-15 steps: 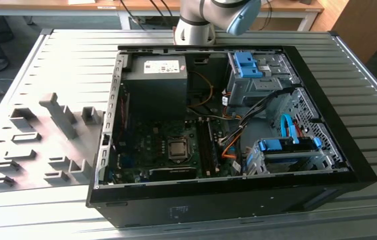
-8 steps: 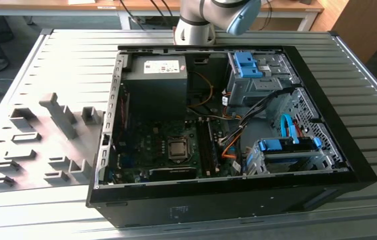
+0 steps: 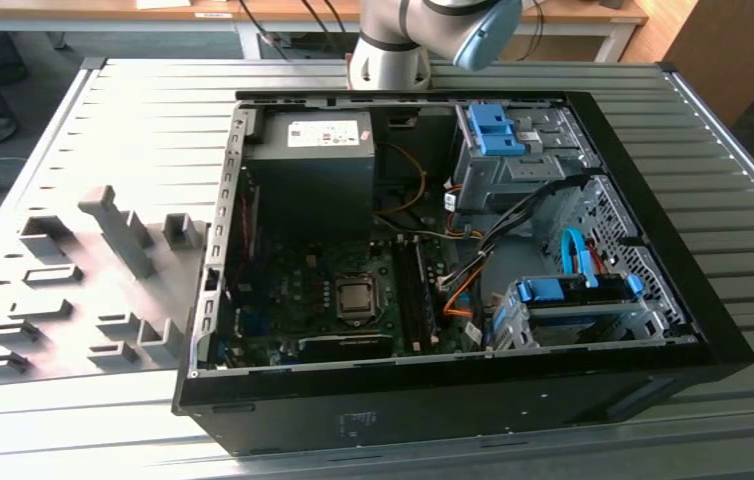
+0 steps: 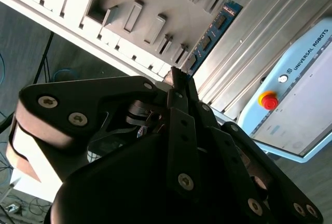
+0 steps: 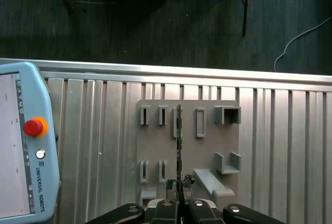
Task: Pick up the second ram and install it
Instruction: 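Pick up the second ram and move it above second insertion slot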
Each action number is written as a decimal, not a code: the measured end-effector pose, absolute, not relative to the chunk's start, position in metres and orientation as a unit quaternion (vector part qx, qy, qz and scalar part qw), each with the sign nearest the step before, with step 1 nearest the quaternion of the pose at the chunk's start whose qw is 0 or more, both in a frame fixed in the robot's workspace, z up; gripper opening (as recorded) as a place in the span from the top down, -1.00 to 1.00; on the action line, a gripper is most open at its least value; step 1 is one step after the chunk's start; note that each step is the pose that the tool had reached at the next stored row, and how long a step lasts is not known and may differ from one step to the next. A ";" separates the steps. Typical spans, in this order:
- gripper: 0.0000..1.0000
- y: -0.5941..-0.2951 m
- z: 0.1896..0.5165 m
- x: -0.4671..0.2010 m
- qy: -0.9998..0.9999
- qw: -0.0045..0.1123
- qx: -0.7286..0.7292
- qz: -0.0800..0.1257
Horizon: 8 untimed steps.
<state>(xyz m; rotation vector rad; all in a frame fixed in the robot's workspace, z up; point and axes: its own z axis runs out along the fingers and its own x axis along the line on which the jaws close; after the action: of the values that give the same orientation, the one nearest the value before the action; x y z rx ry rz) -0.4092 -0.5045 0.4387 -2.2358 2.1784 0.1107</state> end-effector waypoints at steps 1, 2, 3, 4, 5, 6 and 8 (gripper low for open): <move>0.72 -0.504 0.440 -0.409 0.697 0.009 -0.716 0.035; 0.72 -0.504 0.441 -0.409 0.697 0.009 -0.716 0.035; 0.72 -0.504 0.443 -0.409 0.697 0.009 -0.716 0.035; 0.72 -0.504 0.444 -0.409 0.697 0.009 -0.716 0.035; 0.72 -0.504 0.445 -0.409 0.697 0.009 -0.716 0.035; 0.72 -0.504 0.445 -0.409 0.697 0.009 -0.716 0.035; 0.72 -0.504 0.445 -0.409 0.697 0.009 -0.716 0.035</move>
<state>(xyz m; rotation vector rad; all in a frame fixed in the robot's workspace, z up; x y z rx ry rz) -0.4092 -0.5044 0.4453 -2.2356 2.1783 0.1107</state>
